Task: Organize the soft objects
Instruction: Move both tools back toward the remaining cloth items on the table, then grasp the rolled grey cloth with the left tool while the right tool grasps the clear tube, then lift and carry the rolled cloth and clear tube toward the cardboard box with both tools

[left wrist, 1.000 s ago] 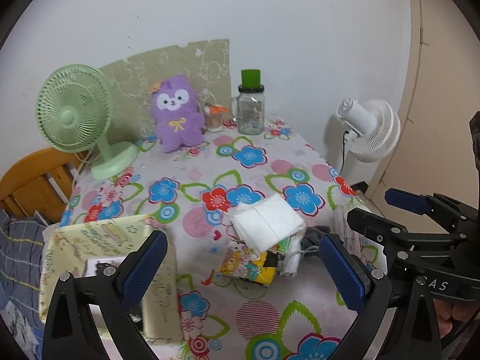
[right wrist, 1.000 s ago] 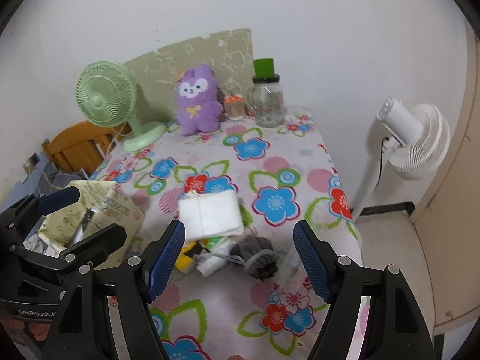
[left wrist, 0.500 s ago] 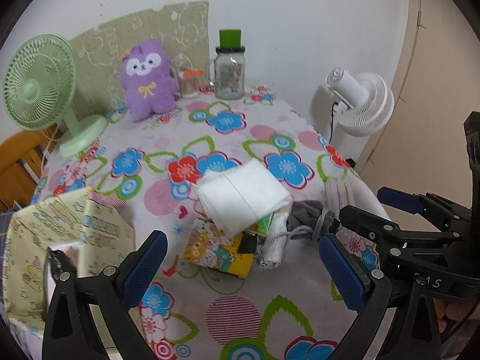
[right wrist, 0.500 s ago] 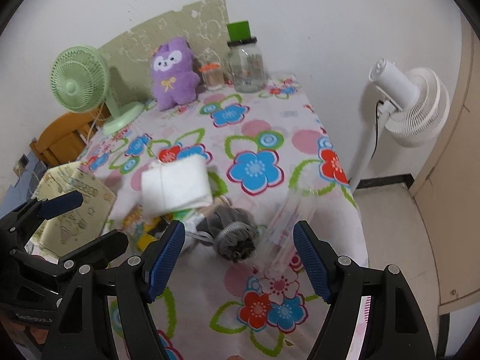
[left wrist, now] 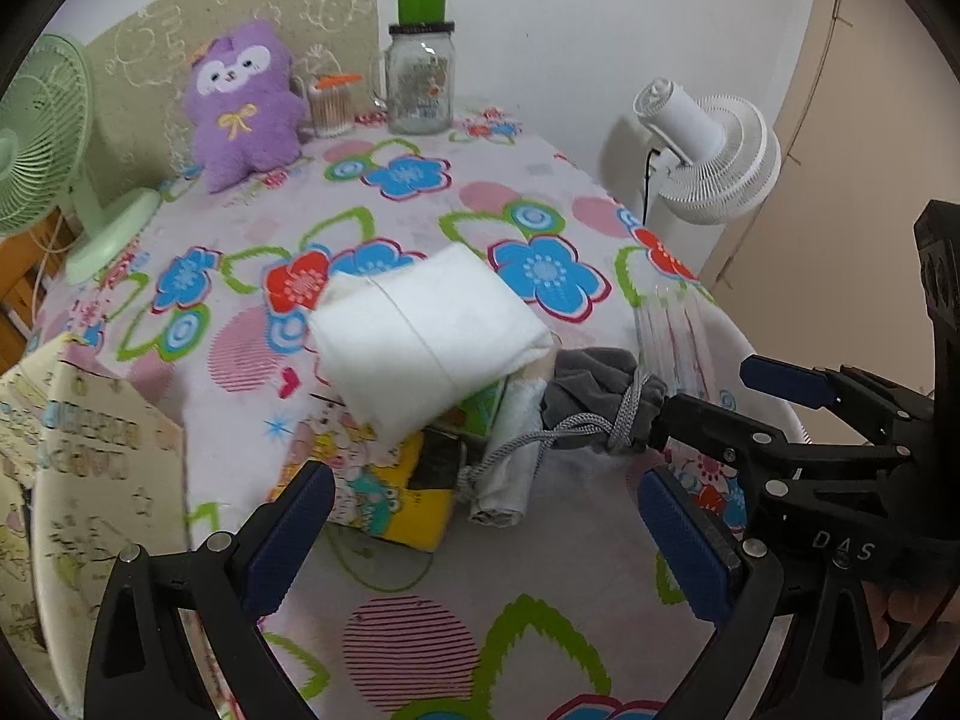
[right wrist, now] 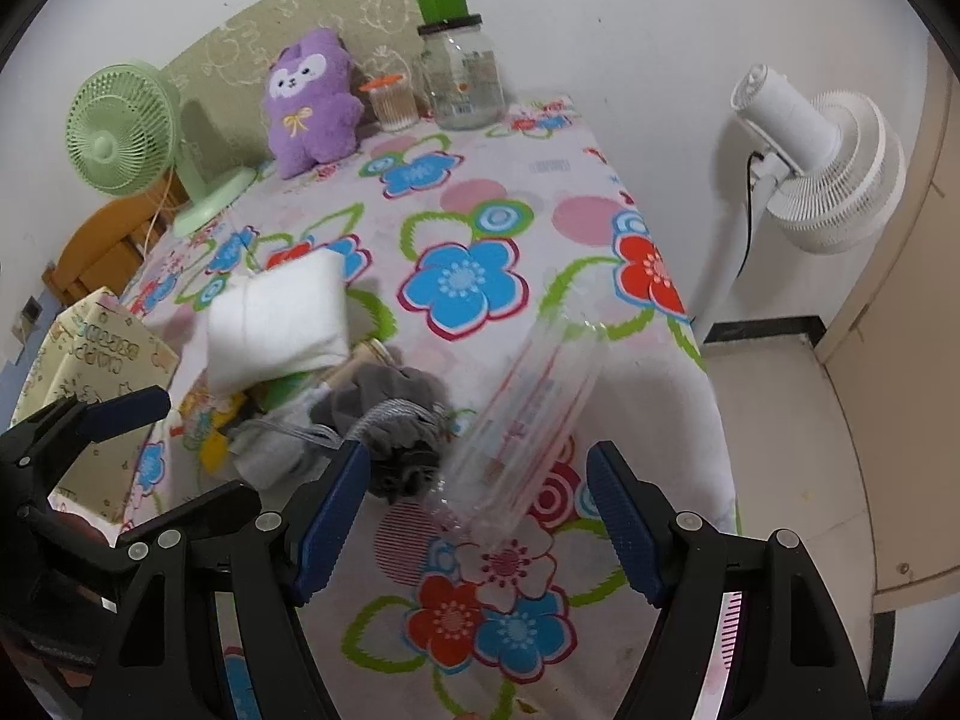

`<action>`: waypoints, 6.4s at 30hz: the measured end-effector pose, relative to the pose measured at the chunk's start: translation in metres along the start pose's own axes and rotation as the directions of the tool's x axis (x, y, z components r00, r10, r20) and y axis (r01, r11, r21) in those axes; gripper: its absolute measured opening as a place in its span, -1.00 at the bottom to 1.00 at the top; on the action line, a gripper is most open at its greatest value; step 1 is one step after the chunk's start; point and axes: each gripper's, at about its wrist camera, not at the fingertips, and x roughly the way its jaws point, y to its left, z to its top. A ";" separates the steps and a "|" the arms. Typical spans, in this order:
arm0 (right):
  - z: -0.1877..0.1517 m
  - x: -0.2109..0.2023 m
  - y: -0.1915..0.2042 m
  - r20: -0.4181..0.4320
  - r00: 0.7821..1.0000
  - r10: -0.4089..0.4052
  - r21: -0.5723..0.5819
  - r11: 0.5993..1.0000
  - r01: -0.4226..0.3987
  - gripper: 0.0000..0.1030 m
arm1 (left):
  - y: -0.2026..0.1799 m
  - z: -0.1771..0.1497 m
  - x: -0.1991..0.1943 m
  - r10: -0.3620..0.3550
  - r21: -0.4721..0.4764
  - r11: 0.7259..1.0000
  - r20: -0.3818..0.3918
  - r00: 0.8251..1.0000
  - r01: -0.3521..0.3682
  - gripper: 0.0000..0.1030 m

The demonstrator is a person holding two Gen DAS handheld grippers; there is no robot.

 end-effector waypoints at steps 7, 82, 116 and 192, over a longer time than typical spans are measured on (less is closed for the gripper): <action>0.000 0.003 -0.002 0.005 1.000 0.009 -0.053 0.999 -0.009 0.50 | -0.001 -0.002 0.016 -0.092 0.000 0.996 -0.061 0.994 0.092 0.98; 0.019 0.030 -0.019 0.004 0.998 -0.064 0.135 0.989 0.062 -0.31 | 0.009 -0.003 0.000 0.056 0.075 0.996 -0.013 0.998 -0.055 -0.52; 0.018 0.018 -0.020 0.027 0.999 -0.044 0.152 0.988 0.039 -0.31 | 0.010 -0.011 0.007 0.059 0.098 0.994 -0.052 0.997 -0.054 -0.56; 0.055 -0.041 0.325 0.049 0.942 0.333 -0.400 0.870 -0.287 -0.31 | 0.245 -0.102 -0.210 0.341 -0.485 0.856 0.264 0.902 -0.181 -0.55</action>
